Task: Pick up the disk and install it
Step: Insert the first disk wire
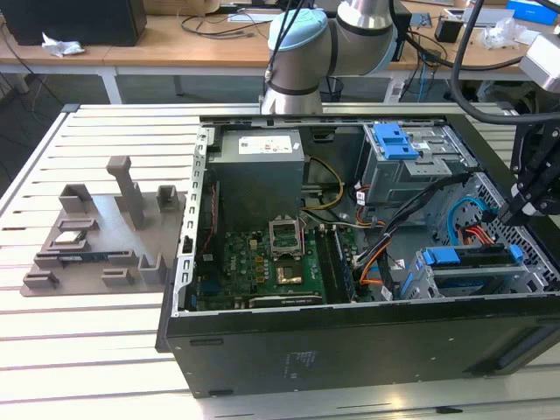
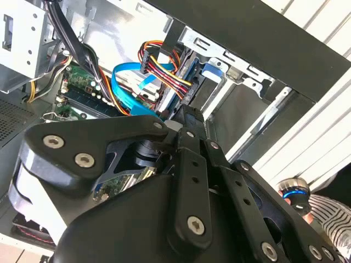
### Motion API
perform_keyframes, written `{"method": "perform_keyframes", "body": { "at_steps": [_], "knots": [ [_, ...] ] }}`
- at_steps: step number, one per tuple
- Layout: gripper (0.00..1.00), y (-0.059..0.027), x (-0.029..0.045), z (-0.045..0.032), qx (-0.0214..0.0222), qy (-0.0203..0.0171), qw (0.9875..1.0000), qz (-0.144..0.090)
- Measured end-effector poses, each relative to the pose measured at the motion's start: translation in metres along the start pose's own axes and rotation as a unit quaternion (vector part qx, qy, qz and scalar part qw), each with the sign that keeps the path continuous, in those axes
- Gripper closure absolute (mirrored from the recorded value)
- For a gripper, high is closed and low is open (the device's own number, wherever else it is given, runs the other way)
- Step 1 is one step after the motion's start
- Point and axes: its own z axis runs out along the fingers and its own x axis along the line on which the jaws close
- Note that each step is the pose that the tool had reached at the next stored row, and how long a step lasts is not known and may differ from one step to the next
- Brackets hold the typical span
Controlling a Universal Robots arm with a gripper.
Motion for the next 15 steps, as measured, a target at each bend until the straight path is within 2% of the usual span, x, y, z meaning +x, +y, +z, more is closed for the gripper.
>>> {"method": "perform_keyframes", "body": {
  "at_steps": [5,9,15],
  "knots": [
    [0.89,0.0007,-0.0001,-0.0076,0.0,0.0,1.0,0.0],
    [0.89,0.0017,-0.0003,-0.018,0.0,0.0,1.0,0.0],
    [0.89,0.0018,-0.0004,-0.0196,0.0,-0.0003,1.0,0.0]
  ]
}}
